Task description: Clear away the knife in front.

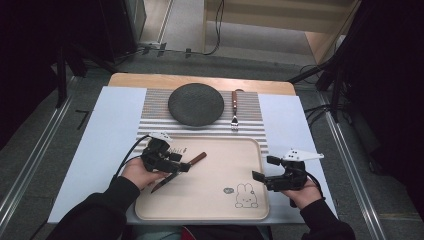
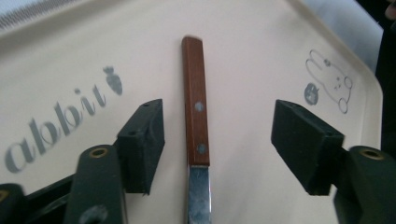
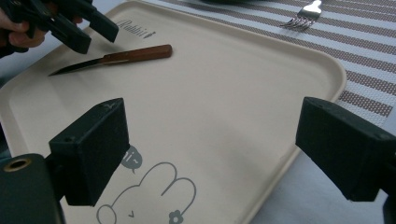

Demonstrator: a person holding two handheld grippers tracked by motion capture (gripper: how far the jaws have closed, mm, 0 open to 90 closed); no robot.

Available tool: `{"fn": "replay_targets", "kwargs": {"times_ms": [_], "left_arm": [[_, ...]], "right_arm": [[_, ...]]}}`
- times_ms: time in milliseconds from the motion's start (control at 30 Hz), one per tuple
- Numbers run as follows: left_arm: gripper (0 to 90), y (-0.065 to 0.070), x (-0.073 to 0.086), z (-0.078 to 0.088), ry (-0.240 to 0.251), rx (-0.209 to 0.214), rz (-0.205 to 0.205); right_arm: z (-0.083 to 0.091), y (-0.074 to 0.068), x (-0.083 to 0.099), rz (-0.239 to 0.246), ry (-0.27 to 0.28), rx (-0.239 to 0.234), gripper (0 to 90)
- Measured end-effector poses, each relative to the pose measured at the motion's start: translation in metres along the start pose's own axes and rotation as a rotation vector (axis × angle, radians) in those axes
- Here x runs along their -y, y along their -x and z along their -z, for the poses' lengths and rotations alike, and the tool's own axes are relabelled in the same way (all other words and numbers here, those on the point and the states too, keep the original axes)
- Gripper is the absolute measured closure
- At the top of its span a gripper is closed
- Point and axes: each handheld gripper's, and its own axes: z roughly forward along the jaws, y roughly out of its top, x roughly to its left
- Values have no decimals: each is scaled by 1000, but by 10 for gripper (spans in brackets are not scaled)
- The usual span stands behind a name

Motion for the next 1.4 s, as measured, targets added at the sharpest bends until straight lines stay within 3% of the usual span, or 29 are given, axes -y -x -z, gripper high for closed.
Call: {"fn": "replay_targets", "kwargs": {"times_ms": [67, 200, 333, 767, 900, 1067, 1267, 1400], "left_arm": [[302, 2, -1, 3, 29, -6, -25], [272, 7, -7, 3, 34, -35, -51], [272, 11, -14, -1, 22, -15, -71], [331, 22, -29, -26, 3, -6, -127], [367, 24, -31, -37, -25, -10, -137], [500, 26, -31, -47, -62, -14, -148], [861, 27, -29, -51, -89, -32, -180], [900, 25, -27, -55, -125, -31, -192]], "right_arm": [[0, 0, 0, 1, -1, 0, 82], [0, -1, 0, 0, 0, 0, 82], [-1, 0, 0, 1, -2, 0, 82], [0, 0, 1, 1, -4, 1, 82], [0, 0, 1, 0, -6, 0, 82], [0, 0, 1, 2, -7, -2, 82], [0, -1, 1, 1, -5, -3, 82], [1, 0, 1, 5, -3, -1, 82]]}}
